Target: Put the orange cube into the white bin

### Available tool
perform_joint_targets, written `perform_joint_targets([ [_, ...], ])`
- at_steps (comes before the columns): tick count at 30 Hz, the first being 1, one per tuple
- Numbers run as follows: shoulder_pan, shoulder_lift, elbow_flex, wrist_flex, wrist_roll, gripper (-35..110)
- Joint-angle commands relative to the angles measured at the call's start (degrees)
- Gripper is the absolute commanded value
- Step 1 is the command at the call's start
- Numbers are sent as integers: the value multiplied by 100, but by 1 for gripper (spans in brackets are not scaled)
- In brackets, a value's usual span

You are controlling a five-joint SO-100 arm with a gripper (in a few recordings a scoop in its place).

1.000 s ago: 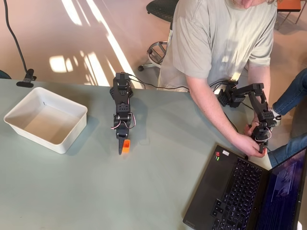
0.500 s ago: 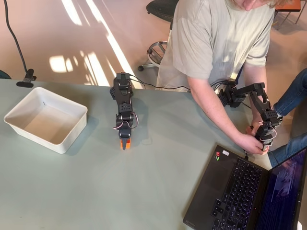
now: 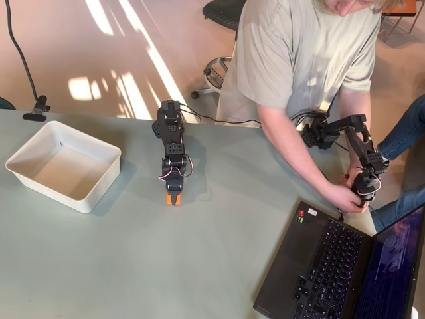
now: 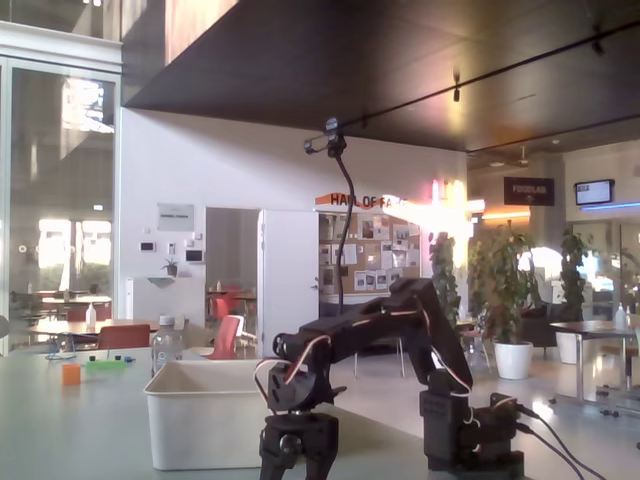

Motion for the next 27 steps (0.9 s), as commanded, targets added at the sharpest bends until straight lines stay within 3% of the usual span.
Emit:
perform_joint_targets([
  [1,246,650,-211,-26,18,24],
  [13,1468,5634,-193,-325,-44,25],
  [19,3234,5449,-97,-1239,-738,25],
  [27,4878,3656,-185,-2074,-844,25],
])
